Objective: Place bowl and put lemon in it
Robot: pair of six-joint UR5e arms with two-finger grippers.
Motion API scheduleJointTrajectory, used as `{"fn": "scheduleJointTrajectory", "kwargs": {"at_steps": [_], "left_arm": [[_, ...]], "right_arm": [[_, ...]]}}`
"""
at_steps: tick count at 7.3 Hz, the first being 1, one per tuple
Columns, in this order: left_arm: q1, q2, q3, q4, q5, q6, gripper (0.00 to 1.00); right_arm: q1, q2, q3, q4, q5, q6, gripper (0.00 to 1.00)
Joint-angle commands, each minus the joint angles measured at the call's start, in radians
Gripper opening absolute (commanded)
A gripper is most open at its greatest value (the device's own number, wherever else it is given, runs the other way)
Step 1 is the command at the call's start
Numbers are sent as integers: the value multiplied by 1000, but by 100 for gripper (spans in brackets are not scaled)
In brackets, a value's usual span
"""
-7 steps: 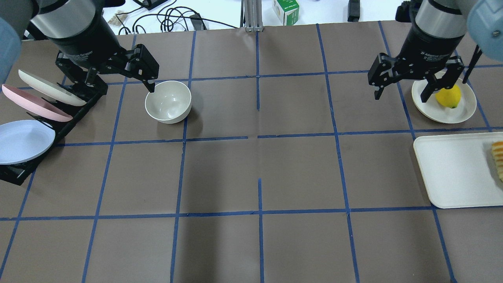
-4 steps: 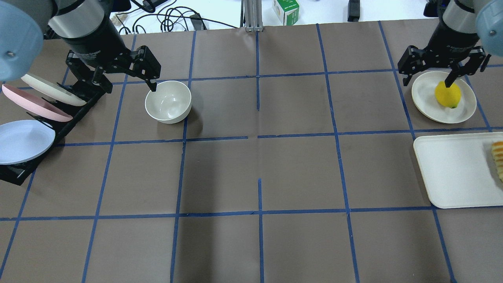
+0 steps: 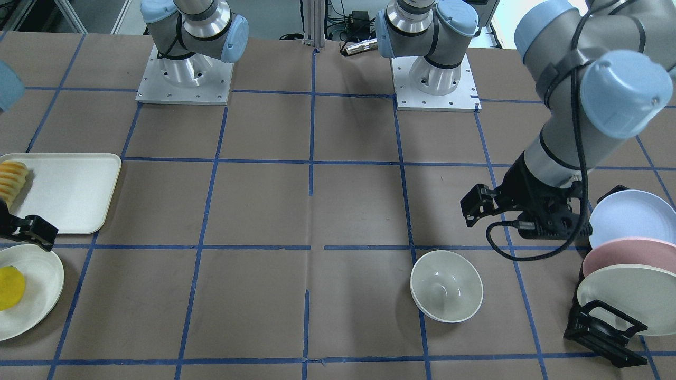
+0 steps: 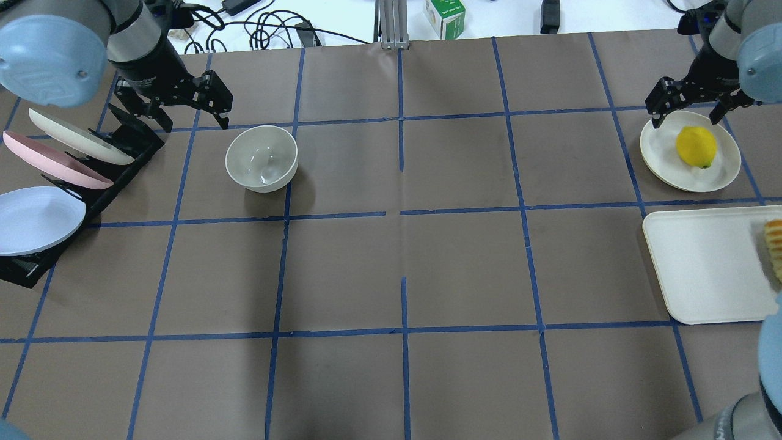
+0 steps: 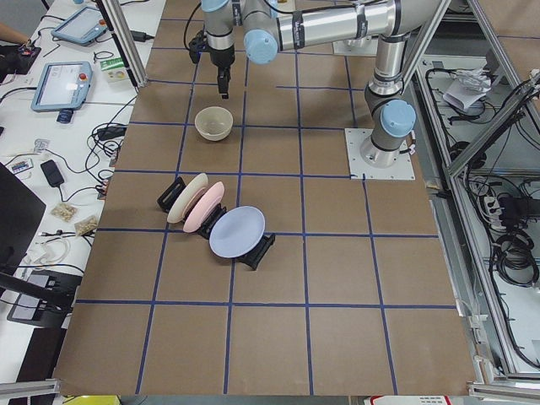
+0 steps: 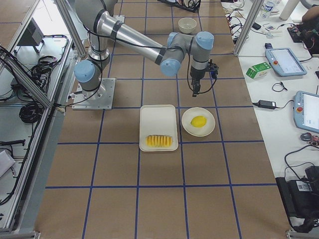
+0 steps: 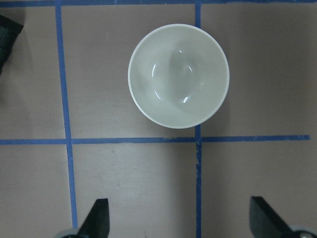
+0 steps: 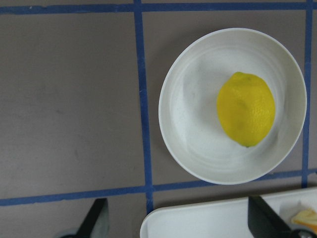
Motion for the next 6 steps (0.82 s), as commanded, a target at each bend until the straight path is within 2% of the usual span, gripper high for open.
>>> {"fn": "scheduleJointTrajectory", "kwargs": {"at_steps": [1, 3, 4, 6], "left_arm": [[8, -106, -4, 96, -39, 34, 100], [43, -187, -7, 148, -34, 75, 100], [54, -224, -12, 166, -33, 95, 100], [54, -276, -68, 300, -39, 88, 100]], "right_arm": [[-64, 90, 1, -118, 4, -133, 100], [-122, 132, 0, -164, 73, -201, 100], [-127, 144, -5, -165, 76, -205, 100], [-144, 176, -7, -192, 78, -205, 100]]}}
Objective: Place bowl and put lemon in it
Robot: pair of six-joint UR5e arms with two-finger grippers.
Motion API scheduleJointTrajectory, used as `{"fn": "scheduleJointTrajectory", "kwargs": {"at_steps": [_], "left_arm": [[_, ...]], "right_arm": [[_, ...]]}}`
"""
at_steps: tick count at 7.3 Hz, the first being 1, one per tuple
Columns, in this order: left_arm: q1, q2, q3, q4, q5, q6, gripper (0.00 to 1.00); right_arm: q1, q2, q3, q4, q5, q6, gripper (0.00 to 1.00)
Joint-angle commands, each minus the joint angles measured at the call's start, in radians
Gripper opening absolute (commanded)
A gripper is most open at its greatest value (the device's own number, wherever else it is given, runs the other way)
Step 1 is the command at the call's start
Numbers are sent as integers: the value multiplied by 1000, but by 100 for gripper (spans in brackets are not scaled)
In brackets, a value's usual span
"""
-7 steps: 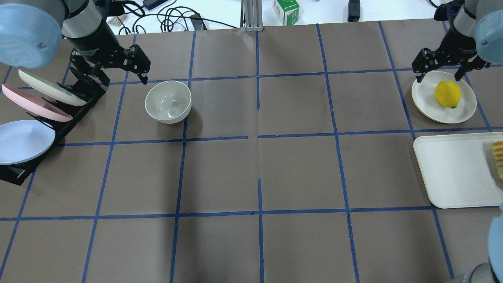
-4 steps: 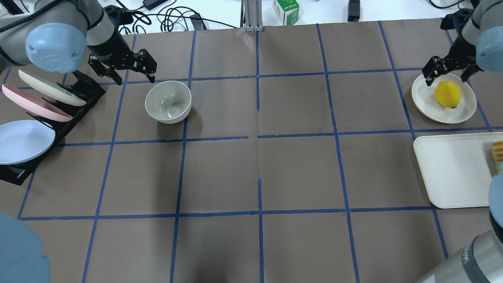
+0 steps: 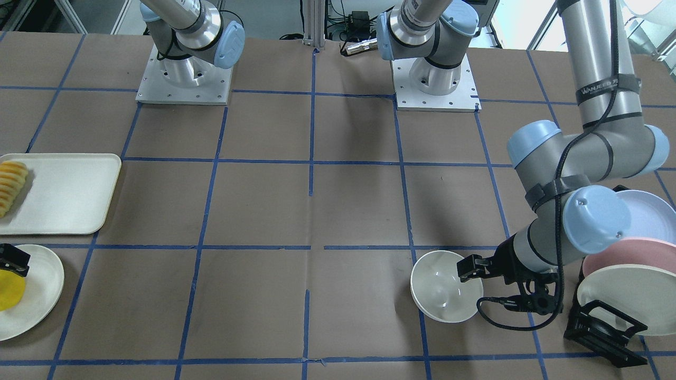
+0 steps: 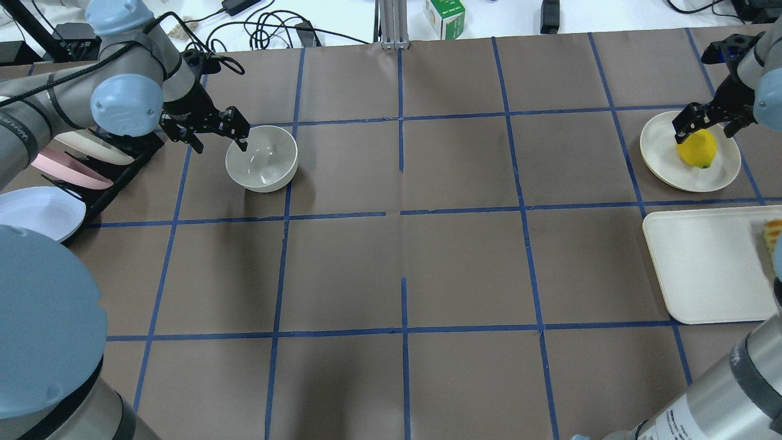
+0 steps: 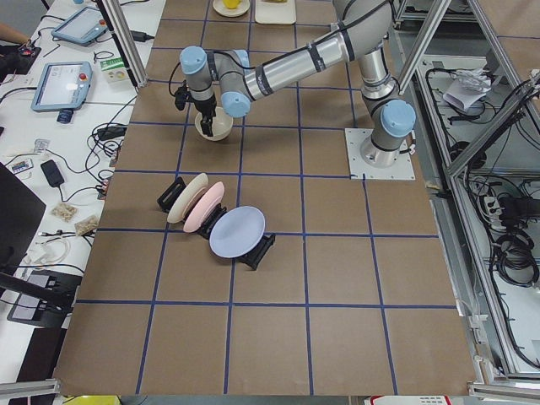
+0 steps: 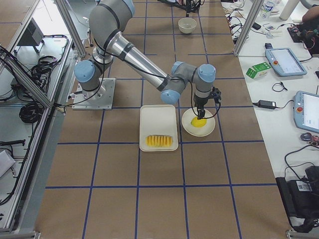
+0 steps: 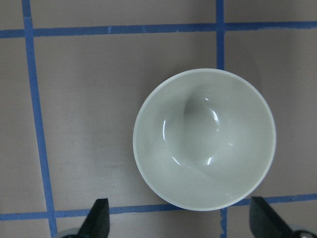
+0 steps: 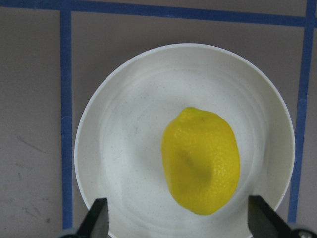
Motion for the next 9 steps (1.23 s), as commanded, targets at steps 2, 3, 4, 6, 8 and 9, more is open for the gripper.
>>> {"fn": "scheduleJointTrajectory", "kwargs": {"at_steps": [2, 3, 4, 6, 8, 9], "left_arm": [[1, -57, -59, 165, -5, 13, 82], [3, -57, -56, 162, -9, -1, 66], [1, -54, -57, 159, -11, -3, 50], [3, -49, -60, 146, -40, -1, 0], [3, -43, -69, 146, -42, -4, 0], [3, -22, -69, 117, -42, -9, 0]], "right_arm": [[-14, 45, -3, -43, 2, -1, 100], [-14, 49, -3, -61, 2, -1, 100], [-14, 51, -3, -67, 2, -3, 100], [-16, 68, -8, -77, 4, -3, 95], [-14, 74, -6, -84, 2, -14, 63], [-14, 72, -5, -81, 1, -11, 28]]}}
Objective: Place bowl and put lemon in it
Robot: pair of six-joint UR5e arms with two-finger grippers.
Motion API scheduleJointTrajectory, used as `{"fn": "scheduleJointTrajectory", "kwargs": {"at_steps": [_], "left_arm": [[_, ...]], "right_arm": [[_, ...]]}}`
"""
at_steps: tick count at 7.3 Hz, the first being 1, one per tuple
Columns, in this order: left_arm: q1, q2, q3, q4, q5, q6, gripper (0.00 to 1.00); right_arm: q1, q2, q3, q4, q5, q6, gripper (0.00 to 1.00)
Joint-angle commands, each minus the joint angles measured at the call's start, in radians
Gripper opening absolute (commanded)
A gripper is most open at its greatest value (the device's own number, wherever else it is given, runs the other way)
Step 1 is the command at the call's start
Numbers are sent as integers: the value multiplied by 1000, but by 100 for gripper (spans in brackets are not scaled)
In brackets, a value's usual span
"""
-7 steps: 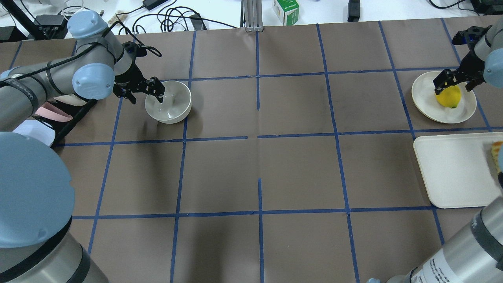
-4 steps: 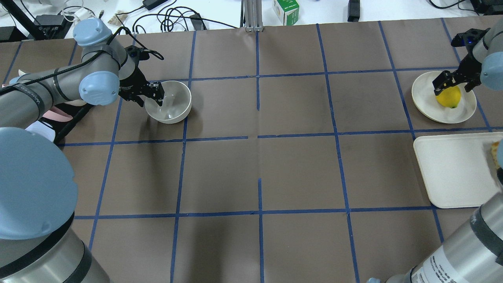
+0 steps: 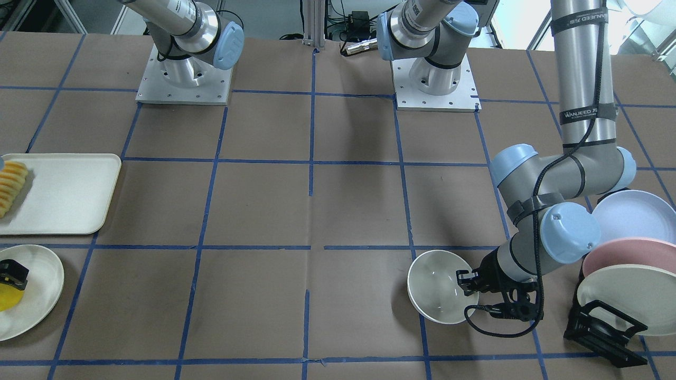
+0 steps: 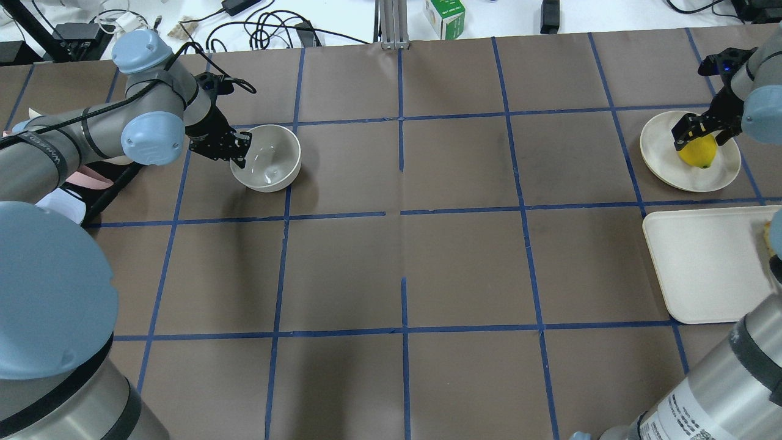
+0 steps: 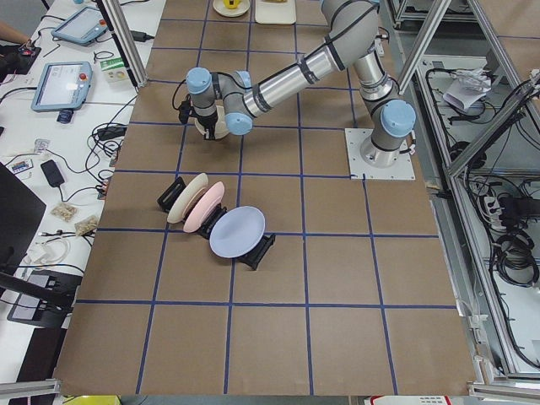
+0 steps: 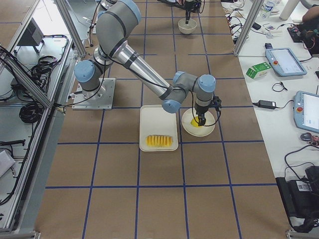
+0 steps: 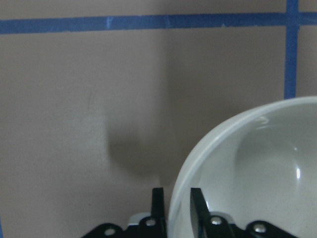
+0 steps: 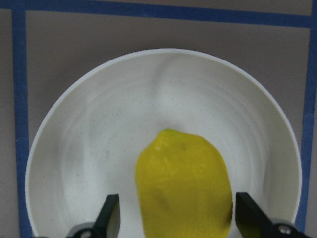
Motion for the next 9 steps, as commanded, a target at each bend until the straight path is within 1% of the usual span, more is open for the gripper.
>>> {"fn": "scheduleJointTrajectory", "kwargs": {"at_steps": [1, 2, 3, 4, 5, 6, 7, 8, 9], "left_arm": [[-8, 41, 17, -100, -39, -39, 0], [-27, 79, 6, -124, -65, -82, 0], [-64, 104, -6, -125, -146, -102, 0], [-128, 124, -33, -122, -169, -157, 0], [-203, 135, -78, -97, -167, -251, 0], [-275, 133, -105, 10, -161, -360, 0], [-328, 123, -128, 69, -157, -416, 0], [-360, 119, -157, 115, -153, -459, 0], [-367, 122, -191, 179, -153, -494, 0]], "right_arm": [[0, -3, 2, 11, -3, 1, 0], [-1, -7, 0, 15, -5, 3, 0], [0, -38, -5, 28, -5, 3, 0], [6, -87, -5, 104, -2, 6, 0], [18, -139, -3, 173, 36, 30, 0], [44, -182, -3, 236, 64, 74, 0], [92, -222, -3, 288, 63, 143, 0], [154, -265, -2, 346, 64, 241, 0], [213, -291, 9, 360, 64, 324, 0]]}}
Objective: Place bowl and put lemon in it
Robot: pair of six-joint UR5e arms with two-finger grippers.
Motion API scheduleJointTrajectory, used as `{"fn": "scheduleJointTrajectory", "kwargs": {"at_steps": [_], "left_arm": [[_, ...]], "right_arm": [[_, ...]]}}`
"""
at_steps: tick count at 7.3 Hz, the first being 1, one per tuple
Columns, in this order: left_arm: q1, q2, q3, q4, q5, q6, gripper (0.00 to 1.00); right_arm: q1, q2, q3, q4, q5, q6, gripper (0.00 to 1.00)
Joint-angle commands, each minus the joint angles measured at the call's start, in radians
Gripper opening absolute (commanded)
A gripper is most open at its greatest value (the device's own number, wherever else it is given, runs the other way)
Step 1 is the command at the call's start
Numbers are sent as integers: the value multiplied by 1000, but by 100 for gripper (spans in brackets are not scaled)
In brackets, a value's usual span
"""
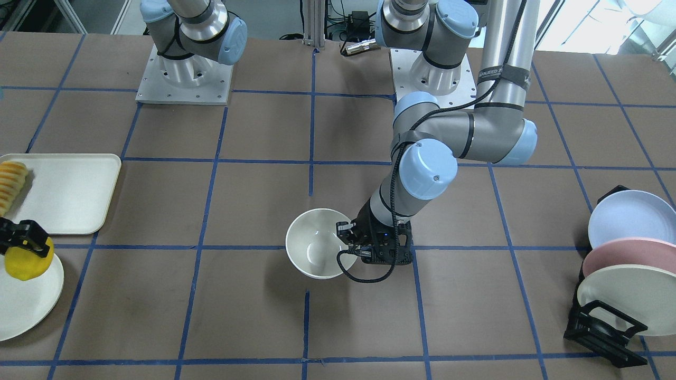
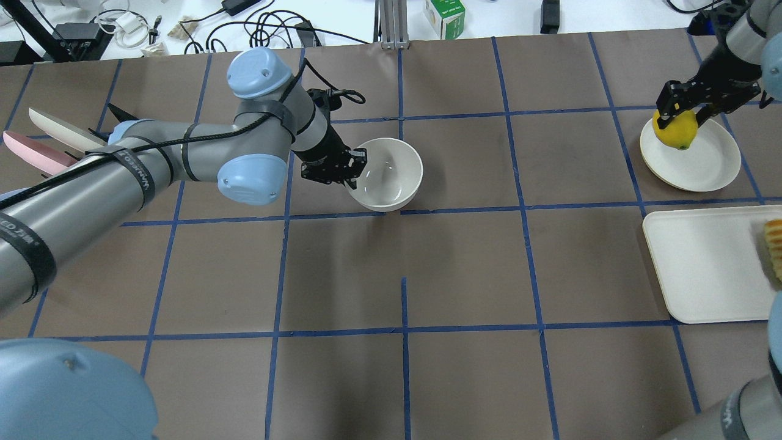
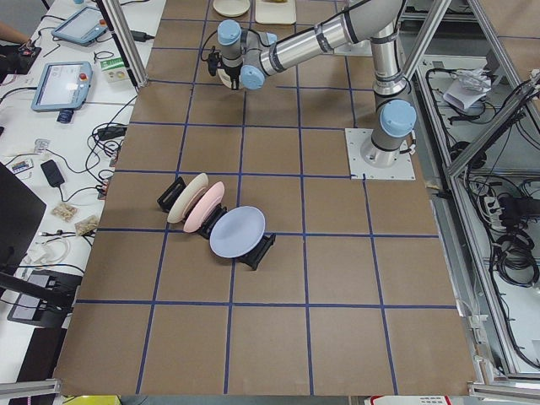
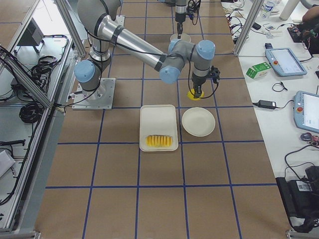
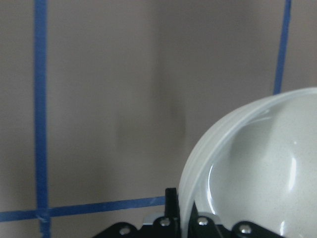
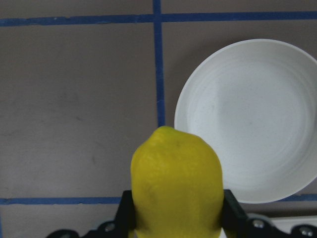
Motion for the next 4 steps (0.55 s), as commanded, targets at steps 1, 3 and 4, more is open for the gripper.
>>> {"fn": "scheduleJointTrajectory", "kwargs": {"at_steps": [1, 3, 4], "left_arm": [[-28, 3, -50, 84, 2, -58, 0], [-31, -8, -70, 80, 17, -46, 0], [-31, -15, -70, 81, 19, -52, 0]], "right_arm": [[123, -56, 10, 62, 2, 181, 0], [236, -76, 10, 64, -1, 318, 0], [305, -81, 10, 63, -1, 404, 0]]}}
